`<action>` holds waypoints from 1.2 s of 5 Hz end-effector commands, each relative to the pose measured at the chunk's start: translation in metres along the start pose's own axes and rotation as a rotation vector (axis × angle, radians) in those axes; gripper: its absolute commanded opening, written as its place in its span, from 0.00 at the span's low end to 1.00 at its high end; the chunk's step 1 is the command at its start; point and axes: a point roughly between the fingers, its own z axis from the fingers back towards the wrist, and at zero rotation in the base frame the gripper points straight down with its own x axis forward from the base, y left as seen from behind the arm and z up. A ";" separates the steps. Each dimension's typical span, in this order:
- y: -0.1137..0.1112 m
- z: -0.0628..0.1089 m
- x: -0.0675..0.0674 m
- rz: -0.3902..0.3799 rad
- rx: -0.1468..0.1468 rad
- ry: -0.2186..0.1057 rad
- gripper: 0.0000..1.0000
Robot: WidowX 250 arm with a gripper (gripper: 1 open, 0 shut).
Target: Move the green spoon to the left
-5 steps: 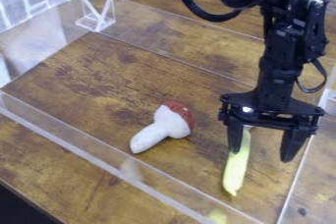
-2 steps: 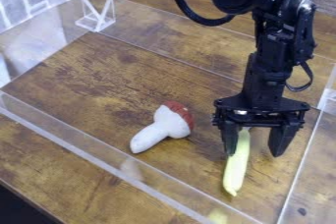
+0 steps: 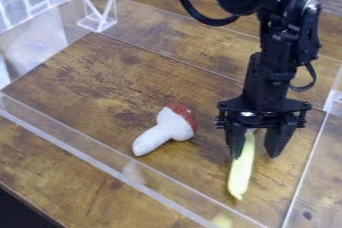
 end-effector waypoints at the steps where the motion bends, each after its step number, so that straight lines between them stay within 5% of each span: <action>1: -0.022 0.004 -0.005 -0.006 -0.050 -0.030 1.00; 4: -0.029 0.004 -0.008 -0.040 -0.049 -0.025 1.00; 6: -0.013 0.008 -0.014 -0.077 -0.036 -0.019 1.00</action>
